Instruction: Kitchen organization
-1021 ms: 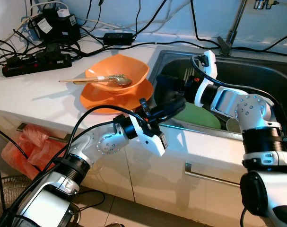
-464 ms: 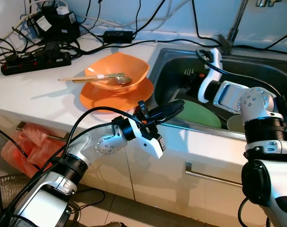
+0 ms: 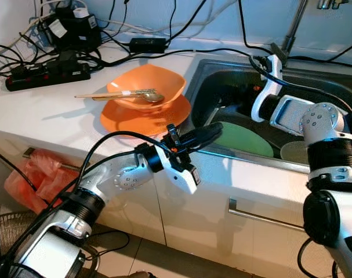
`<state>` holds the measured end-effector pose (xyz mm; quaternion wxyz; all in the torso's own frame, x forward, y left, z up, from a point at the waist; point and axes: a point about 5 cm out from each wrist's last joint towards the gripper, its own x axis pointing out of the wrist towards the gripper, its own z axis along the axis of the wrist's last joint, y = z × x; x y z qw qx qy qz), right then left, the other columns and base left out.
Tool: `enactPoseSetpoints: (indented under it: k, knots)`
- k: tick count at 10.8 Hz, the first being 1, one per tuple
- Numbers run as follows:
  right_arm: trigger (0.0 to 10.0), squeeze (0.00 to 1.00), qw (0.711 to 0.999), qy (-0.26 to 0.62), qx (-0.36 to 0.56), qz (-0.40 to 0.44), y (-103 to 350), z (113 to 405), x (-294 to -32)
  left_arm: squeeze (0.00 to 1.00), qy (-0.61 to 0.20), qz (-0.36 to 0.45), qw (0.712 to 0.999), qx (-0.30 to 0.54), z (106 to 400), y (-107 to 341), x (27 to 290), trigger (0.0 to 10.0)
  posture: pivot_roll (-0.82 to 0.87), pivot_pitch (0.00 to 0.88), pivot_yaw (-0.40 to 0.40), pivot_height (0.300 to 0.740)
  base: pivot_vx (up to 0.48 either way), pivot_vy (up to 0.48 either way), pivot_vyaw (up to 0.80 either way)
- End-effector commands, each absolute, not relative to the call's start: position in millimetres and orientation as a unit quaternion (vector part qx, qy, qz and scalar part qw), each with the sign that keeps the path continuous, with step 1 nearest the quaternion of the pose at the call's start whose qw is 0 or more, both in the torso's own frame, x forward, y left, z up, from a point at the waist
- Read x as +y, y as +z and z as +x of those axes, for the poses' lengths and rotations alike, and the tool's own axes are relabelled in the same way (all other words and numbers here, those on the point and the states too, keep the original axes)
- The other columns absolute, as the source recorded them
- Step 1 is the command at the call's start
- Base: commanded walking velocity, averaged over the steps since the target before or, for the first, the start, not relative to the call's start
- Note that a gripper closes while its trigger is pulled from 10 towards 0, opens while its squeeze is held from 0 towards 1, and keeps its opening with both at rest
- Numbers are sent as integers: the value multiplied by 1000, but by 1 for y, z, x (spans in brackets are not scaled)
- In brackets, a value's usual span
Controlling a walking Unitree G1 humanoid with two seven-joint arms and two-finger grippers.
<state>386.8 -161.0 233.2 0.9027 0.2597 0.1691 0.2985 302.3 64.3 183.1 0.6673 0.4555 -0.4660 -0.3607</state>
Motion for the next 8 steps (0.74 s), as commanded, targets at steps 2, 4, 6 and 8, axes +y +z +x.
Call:
enactPoseSetpoints:
  k: [2,4,6,8]
  knots:
    - [0,0,906,298,163,251,240,389,-160,0,-360,454,667,-468,301,181,65,0,19,61,43,740,0,0,0]
    - [0,0,905,301,171,249,237,389,-160,0,-360,454,667,-467,302,181,64,0,19,62,42,740,0,0,0]
    - [0,0,902,307,183,243,233,387,-158,0,-361,455,667,-467,301,180,64,0,19,63,43,740,0,0,0]
    - [0,0,900,312,190,237,230,386,-158,0,-362,456,666,-467,302,180,63,0,18,64,44,740,0,0,0]
